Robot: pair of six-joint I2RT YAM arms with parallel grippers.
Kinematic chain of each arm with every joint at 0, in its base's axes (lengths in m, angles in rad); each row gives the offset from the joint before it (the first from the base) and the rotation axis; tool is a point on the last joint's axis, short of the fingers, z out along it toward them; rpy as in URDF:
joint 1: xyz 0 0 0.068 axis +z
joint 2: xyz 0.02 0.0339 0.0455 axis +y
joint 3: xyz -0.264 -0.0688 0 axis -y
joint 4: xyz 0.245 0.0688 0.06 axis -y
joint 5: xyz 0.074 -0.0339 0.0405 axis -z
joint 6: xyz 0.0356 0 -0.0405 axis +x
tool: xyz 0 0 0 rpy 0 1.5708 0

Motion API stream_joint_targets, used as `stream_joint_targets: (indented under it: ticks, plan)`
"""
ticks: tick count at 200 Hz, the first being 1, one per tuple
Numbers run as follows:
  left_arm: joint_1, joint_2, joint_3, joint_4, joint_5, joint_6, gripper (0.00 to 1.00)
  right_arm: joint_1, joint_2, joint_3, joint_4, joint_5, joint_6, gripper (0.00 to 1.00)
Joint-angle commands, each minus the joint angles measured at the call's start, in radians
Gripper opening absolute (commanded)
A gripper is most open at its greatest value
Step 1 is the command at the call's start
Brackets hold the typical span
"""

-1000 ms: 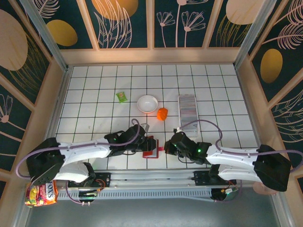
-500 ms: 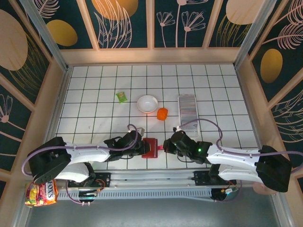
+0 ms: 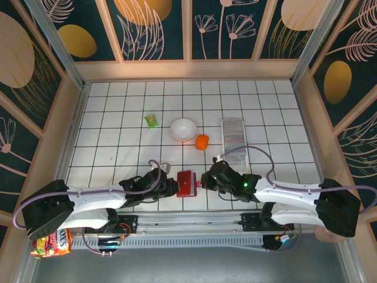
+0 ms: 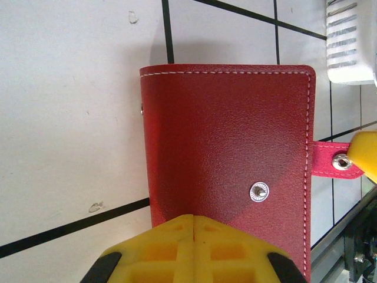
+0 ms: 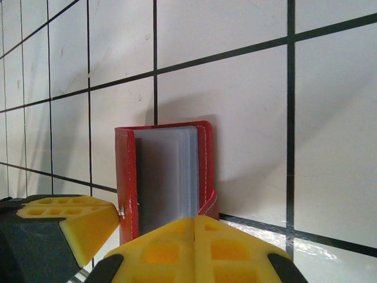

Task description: Put the credit cards into the card holder

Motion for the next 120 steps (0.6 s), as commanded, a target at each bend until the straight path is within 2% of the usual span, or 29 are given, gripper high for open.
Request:
stream_joint_targets:
  ticks: [1,55,120]
  plan:
    - [-0.004,0.004,0.030,0.010,0.022,-0.002,0.00,0.012,0.027,0.043,0.021,-0.016,-0.022,0.00]
    - [-0.004,0.065,0.059,0.031,0.063,0.018,0.00,0.026,0.072,0.084,0.050,-0.038,-0.030,0.00]
    - [-0.004,0.134,0.058,0.025,0.053,0.013,0.00,0.032,0.139,0.118,0.058,-0.050,-0.029,0.00]
